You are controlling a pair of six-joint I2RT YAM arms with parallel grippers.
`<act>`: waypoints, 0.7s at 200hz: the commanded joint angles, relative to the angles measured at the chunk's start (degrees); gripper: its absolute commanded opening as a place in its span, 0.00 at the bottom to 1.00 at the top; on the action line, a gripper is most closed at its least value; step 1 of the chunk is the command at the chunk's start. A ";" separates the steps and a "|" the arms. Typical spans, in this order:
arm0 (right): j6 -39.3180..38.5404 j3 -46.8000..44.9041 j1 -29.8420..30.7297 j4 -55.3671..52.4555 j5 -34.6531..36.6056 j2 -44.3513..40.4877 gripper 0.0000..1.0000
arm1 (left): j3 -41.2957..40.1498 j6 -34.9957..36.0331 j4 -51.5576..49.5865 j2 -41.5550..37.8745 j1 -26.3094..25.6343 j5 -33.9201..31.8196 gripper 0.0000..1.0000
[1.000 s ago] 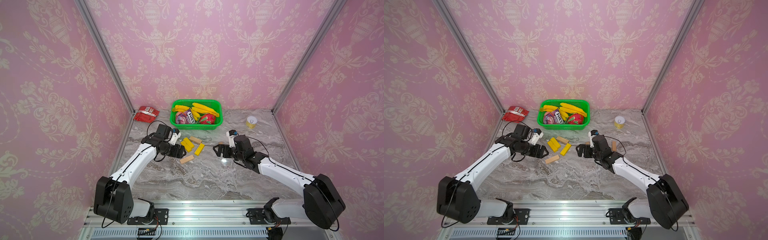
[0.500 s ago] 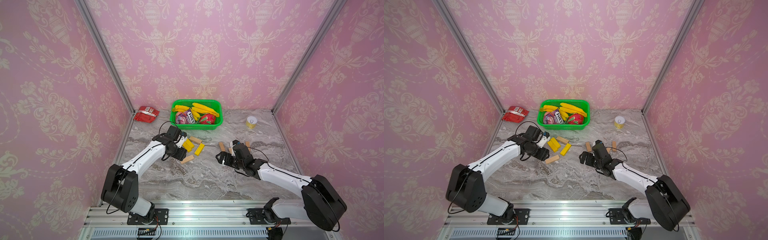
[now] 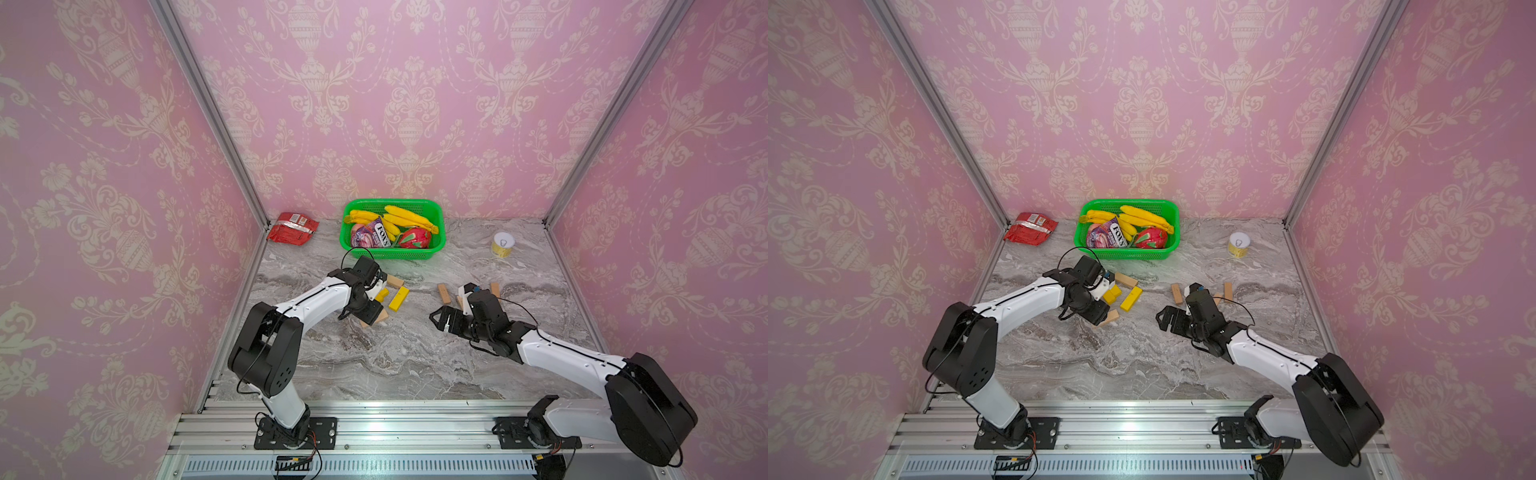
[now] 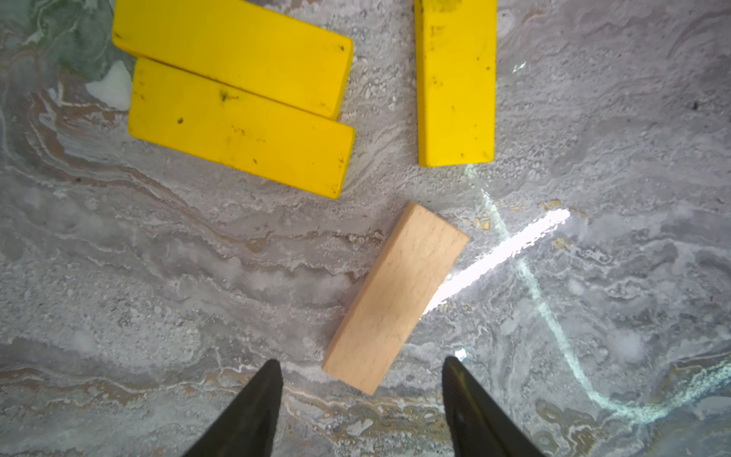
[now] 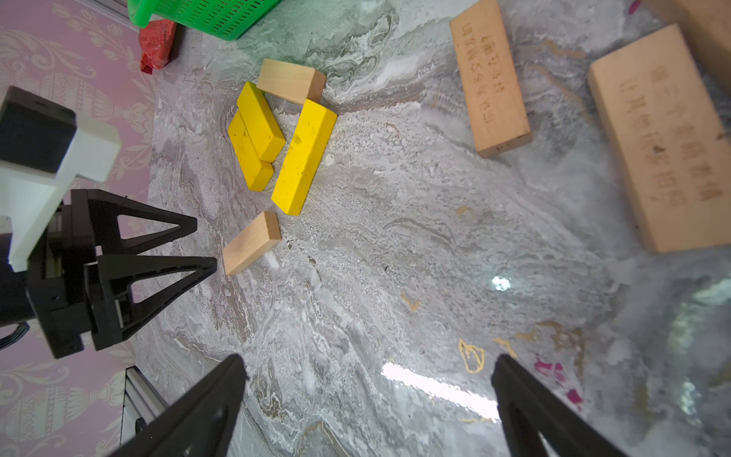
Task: Assemble the letter k with building blocks
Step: Pick up the building block from the center of the board.
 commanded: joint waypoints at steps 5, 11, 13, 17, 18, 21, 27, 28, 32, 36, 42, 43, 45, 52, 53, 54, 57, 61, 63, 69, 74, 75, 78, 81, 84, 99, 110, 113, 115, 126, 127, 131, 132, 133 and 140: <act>0.74 -0.64 0.31 0.54 -0.53 -1.17 1.00 | 2.34 1.88 0.12 2.59 -0.63 -1.15 0.67; 0.74 -0.55 0.37 0.48 -0.77 -1.04 1.00 | 2.57 1.93 -0.03 3.19 -0.63 -1.53 0.67; 0.74 -0.55 0.37 0.46 -0.81 -0.96 1.00 | 2.67 1.89 -0.08 3.37 -0.63 -1.55 0.67; 0.74 -0.48 0.37 0.37 -0.94 -0.84 1.00 | 2.80 1.85 -0.11 3.70 -0.72 -1.57 0.67; 0.74 -0.50 0.37 0.37 -0.91 -0.85 1.00 | 2.85 1.80 -0.10 3.78 -0.72 -1.56 0.67; 0.69 -0.47 0.37 0.36 -0.91 -0.78 1.00 | 2.90 1.80 -0.05 4.00 -0.72 -1.49 0.67; 0.64 -0.42 0.33 0.21 -0.96 -0.77 1.00 | 3.00 1.77 0.14 4.31 -0.72 -1.29 0.67; 0.56 -0.43 0.35 0.15 -0.96 -0.77 1.00 | 3.00 1.81 0.11 4.35 -0.77 -1.25 0.67; 0.41 -0.31 0.31 0.06 -0.92 -0.68 1.00 | 3.06 1.82 0.20 4.53 -0.80 -1.17 0.67; 0.36 -0.33 0.37 -0.11 -0.88 -0.68 1.00 | 3.12 1.76 0.24 4.65 -0.89 -1.14 0.66; 0.14 -0.15 0.37 -0.45 -0.64 -0.68 1.00 | 3.32 1.69 0.16 4.80 -0.98 -1.31 0.67; 0.13 -0.11 0.37 -0.53 -0.62 -0.68 1.00 | 3.33 1.68 0.12 4.82 -0.98 -1.30 0.66; 0.12 -0.11 0.37 -0.70 -0.59 -0.68 1.00 | 3.41 1.72 0.02 4.90 -0.96 -1.29 0.66; -0.09 0.08 0.33 -1.14 -0.44 -0.76 1.00 | 3.47 1.73 0.05 4.90 -0.98 -1.38 0.66; -0.16 0.09 0.31 -1.18 -0.40 -0.76 1.00 | 3.49 1.74 0.07 4.91 -0.98 -1.38 0.66; -0.15 0.14 0.34 -1.25 -0.37 -0.76 1.00 | 3.51 1.80 0.07 4.92 -0.99 -1.42 0.66; -0.17 0.22 0.33 -1.44 -0.23 -0.77 1.00 | 3.45 1.80 0.14 4.99 -0.99 -1.34 0.66; -0.23 0.34 0.37 -1.70 -0.02 -0.77 1.00 | 3.44 1.83 0.16 5.01 -0.91 -1.32 0.66; -0.23 0.42 0.37 -1.80 0.09 -0.72 1.00 | 3.43 1.89 0.17 5.08 -0.95 -1.30 0.66; -0.23 0.46 0.37 -2.18 0.49 -0.74 1.00 | 3.50 1.92 0.14 5.24 -0.98 -1.21 0.66; -0.23 0.55 0.37 -2.34 0.61 -0.64 1.00 | 3.52 1.93 0.08 5.41 -1.03 -1.12 0.66; -0.27 0.54 0.33 -2.35 0.61 -0.61 1.00 | 3.52 1.89 0.03 5.48 -1.01 -1.11 0.66; -0.31 0.54 0.37 -2.36 0.62 -0.59 1.00 | 3.60 1.96 -0.06 5.54 -1.07 -1.09 0.66; -0.32 0.64 0.35 -2.41 0.59 -0.47 1.00 | 3.61 2.01 -0.02 5.66 -1.07 -0.95 0.66; -0.41 0.62 0.33 -2.37 0.55 -0.42 1.00 | 3.61 2.02 -0.04 5.73 -1.15 -0.94 0.66; -0.31 0.56 0.36 -1.83 -0.22 -0.24 1.00 | 3.54 2.06 -0.01 6.10 -1.24 -0.94 0.65; -0.27 0.51 0.37 -1.48 -0.69 -0.20 1.00 | 3.52 2.01 -0.14 6.29 -1.33 -1.04 0.65; -0.24 0.44 0.37 -1.44 -0.72 -0.21 1.00 | 3.52 2.02 -0.11 6.29 -1.34 -1.02 0.65; -0.23 0.38 0.37 -1.43 -0.77 -0.23 1.00 | 3.52 2.02 -0.12 6.34 -1.32 -1.09 0.65; -0.23 0.20 0.34 -1.40 -0.83 -0.29 1.00 | 3.52 2.17 -0.17 6.42 -1.43 -1.24 0.64; -0.23 0.19 0.36 -1.40 -0.85 -0.31 1.00 | 3.52 2.18 -0.18 6.46 -1.38 -1.22 0.64; -0.23 0.11 0.37 -1.34 -0.87 -0.37 1.00 | 3.52 2.20 -0.16 6.49 -1.42 -1.20 0.64; -0.23 0.14 0.37 -1.32 -0.88 -0.39 1.00 | 3.47 2.20 -0.13 6.50 -1.42 -1.20 0.64; -0.23 0.12 0.37 -1.32 -0.88 -0.40 1.00 | 3.50 2.20 -0.20 6.50 -1.43 -1.20 0.64; -0.24 -0.03 0.37 -1.19 -1.05 -0.48 1.00 | 3.52 2.22 -0.19 6.71 -1.45 -1.22 0.64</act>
